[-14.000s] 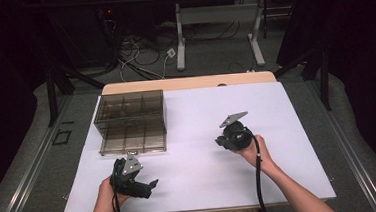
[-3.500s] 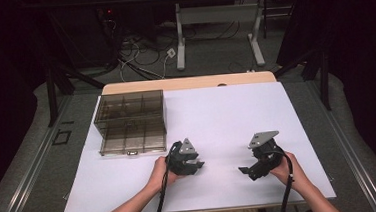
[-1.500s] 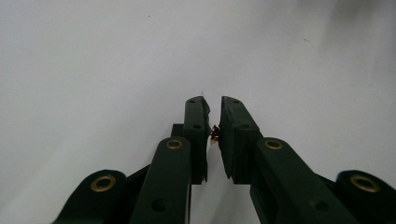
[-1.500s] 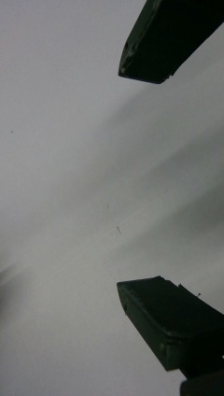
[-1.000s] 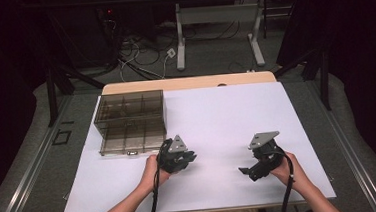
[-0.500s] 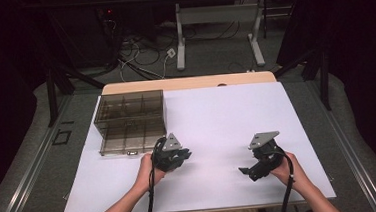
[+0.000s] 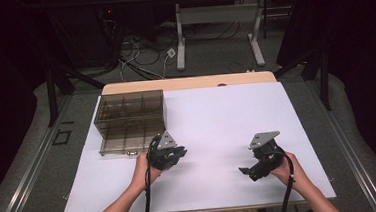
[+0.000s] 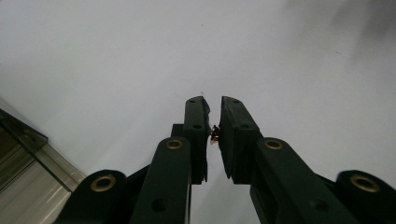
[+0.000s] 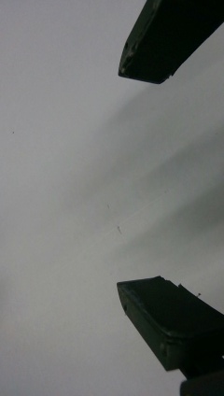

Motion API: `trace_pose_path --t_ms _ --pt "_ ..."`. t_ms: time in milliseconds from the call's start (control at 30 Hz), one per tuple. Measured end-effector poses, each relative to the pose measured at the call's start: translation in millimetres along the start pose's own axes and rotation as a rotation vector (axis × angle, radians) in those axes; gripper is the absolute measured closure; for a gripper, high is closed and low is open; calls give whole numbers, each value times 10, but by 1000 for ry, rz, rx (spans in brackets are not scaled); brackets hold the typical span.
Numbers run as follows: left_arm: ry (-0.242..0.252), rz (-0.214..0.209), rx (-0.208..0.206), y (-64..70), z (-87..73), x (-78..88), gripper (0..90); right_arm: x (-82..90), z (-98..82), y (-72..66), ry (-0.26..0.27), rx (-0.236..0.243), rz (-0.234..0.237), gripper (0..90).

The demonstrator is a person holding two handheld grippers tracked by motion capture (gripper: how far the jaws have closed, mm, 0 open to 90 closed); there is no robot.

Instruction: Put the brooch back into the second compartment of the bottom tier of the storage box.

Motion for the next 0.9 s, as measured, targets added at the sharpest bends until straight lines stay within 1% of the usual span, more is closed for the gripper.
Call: trace_pose_path --t_ms 67,100,167,200,233,267,400,433,467,500,567,600,633,733,800,900 --pt "2 5 -4 -23 0 19 813 0 2 -1 1 2 -2 0" --pt "6 8 2 -27 -1 26 813 1 1 -1 1 2 -1 0" --pt "6 12 1 -48 -1 48 813 -1 1 -1 1 1 1 0" --pt "6 17 9 -53 -3 57 813 1 1 0 0 1 -2 0" --pt "7 19 5 -68 -3 66 813 2 1 0 2 1 -5 0" --pt "5 23 10 -75 -4 76 813 3 0 2 -1 2 3 0" --pt "12 36 6 -115 -6 107 813 2 0 5 1 6 5 0" --pt "8 33 9 -123 -6 118 813 4 -1 2 -1 2 5 0" --pt "15 44 6 -134 -7 122 813 2 0 5 0 6 5 0" --pt "15 42 18 -135 -9 128 813 4 -1 2 -1 2 5 0" --pt "18 49 14 -159 -9 144 813 1 -1 4 0 1 5 0" --pt "19 51 21 -162 -11 151 813 1 -1 4 0 0 4 0" --pt "16 59 14 -178 -11 163 813 2 -1 4 1 3 7 0" --pt "24 66 22 -201 -14 179 813 3 0 0 1 3 -2 0" --pt "23 74 19 -222 -15 198 813 2 0 4 1 7 6 0" --pt "31 80 34 -241 -19 218 813 2 -1 1 -1 0 4 0"
Point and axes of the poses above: each handheld gripper's, and its own axes: x roughly backward along the jaws, z roughly out of its top, y roughly to its right, the point moved 3 cm from there along -x, roughly forward along the jaws, and after that the axes turned 5 degrees about y, right-handed, at the moved point
